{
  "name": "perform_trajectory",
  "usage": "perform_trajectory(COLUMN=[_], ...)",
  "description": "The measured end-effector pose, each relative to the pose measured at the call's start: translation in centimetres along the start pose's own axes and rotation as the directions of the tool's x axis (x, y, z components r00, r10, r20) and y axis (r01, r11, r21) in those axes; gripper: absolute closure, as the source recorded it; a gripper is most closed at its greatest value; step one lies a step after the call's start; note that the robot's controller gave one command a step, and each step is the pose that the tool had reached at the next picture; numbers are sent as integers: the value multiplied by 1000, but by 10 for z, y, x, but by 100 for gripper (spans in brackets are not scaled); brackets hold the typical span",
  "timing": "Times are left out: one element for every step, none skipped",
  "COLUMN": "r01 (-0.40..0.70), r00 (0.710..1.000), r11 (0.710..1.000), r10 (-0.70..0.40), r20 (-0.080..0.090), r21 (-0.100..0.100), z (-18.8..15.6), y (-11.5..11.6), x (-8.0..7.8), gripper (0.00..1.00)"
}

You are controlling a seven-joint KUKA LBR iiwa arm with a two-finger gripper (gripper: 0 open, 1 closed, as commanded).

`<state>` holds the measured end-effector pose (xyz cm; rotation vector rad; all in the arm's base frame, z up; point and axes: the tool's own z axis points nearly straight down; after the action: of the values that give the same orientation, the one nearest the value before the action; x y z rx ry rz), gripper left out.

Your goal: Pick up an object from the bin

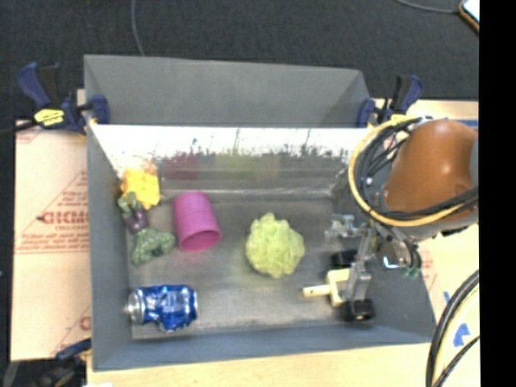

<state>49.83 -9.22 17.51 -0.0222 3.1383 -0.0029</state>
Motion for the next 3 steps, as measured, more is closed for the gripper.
perform_trajectory(r01=[0, 17, 25], r00=[1000, 1000, 999], r11=[1000, 1000, 1000], r10=[0, -17, -25], r20=[0, 3, 21], r21=[0, 1, 5], z=[0, -101, -87], y=[0, 5, 8], x=[0, -5, -7], gripper=[0, 0, 0])
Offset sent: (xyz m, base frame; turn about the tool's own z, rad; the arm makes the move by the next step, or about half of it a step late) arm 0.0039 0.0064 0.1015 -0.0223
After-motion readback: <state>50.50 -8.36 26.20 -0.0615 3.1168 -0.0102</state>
